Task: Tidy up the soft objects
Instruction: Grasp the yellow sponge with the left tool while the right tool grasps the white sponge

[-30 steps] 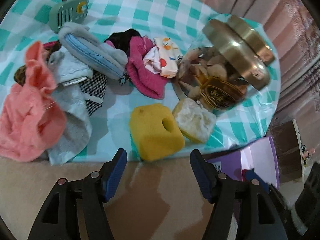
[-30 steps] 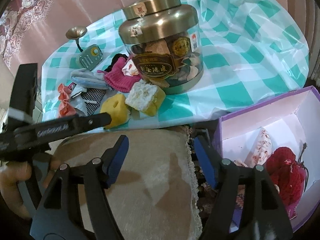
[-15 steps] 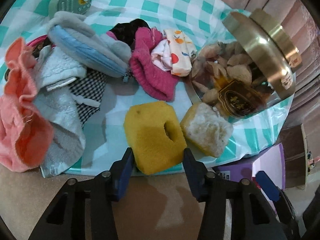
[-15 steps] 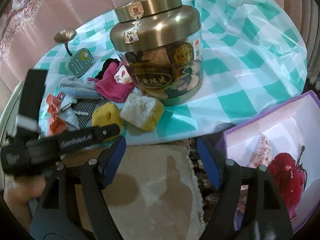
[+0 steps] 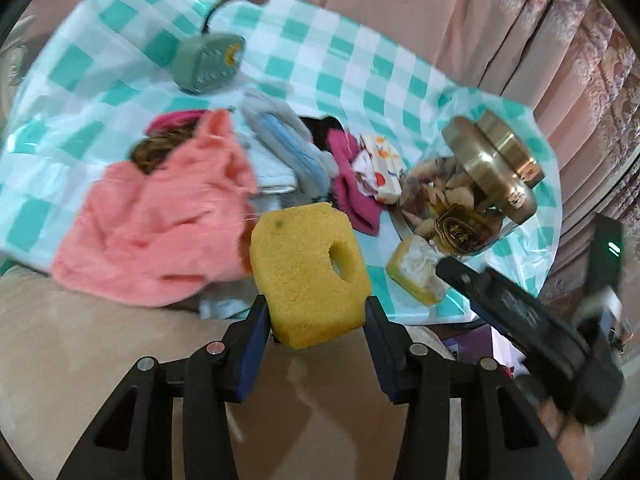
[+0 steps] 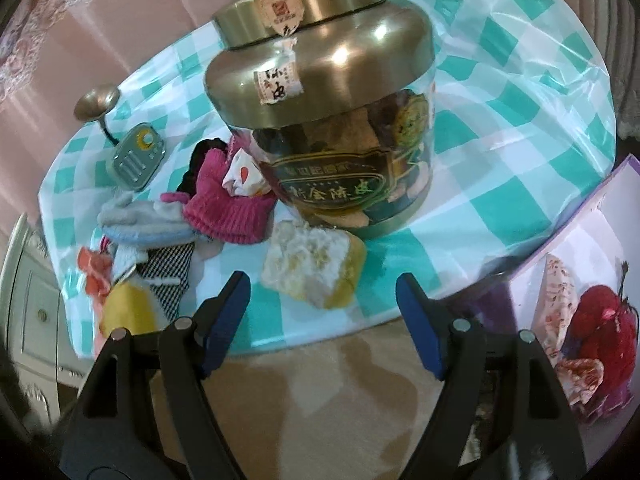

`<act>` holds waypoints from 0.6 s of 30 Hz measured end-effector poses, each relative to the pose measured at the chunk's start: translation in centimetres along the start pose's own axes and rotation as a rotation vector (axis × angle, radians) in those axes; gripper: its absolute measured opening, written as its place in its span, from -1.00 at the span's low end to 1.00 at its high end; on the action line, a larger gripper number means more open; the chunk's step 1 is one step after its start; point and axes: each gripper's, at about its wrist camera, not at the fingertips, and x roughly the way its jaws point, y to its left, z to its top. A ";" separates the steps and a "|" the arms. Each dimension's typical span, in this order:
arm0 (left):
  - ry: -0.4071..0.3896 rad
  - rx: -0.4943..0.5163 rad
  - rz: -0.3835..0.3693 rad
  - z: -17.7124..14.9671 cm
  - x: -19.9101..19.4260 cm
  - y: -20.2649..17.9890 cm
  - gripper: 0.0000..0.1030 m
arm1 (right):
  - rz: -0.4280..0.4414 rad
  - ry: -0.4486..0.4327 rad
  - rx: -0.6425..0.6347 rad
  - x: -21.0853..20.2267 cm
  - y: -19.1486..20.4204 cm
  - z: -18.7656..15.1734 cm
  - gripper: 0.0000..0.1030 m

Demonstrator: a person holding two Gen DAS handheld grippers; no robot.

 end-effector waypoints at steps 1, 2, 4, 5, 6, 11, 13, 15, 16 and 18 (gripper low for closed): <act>-0.015 -0.003 0.000 -0.2 -0.5 0.3 -0.07 | -0.018 0.003 0.008 0.3 0.3 0.1 0.51; -0.028 -0.008 0.000 -0.4 -1.1 0.7 -0.07 | -0.037 0.005 0.009 0.6 0.6 0.2 0.51; -0.052 -0.023 0.001 -1.0 -2.2 1.7 -0.07 | -0.080 0.006 -0.004 1.1 1.4 0.3 0.51; -0.057 -0.028 -0.003 -1.2 -2.3 2.0 -0.07 | -0.106 0.005 -0.019 1.4 1.9 0.4 0.51; -0.060 -0.039 -0.008 -1.4 -2.4 2.5 -0.07 | -0.123 0.004 -0.032 1.7 2.3 0.5 0.51; -0.072 -0.074 -0.027 -2.1 -2.6 3.6 -0.07 | -0.198 0.028 -0.097 3.7 4.3 0.8 0.51; -0.078 -0.073 -0.029 -2.1 -2.7 3.6 -0.07 | -0.218 0.043 -0.099 4.4 4.4 1.0 0.51; -0.081 -0.075 -0.030 -2.1 -2.5 3.4 -0.07 | -0.228 0.045 -0.090 4.9 4.4 1.4 0.51; -0.084 -0.075 -0.030 -2.1 -2.5 3.4 -0.07 | -0.234 0.045 -0.089 5.0 4.5 1.5 0.51; -0.089 -0.069 -0.028 -2.3 -2.6 3.3 -0.07 | -0.238 0.052 -0.094 5.5 4.7 1.6 0.51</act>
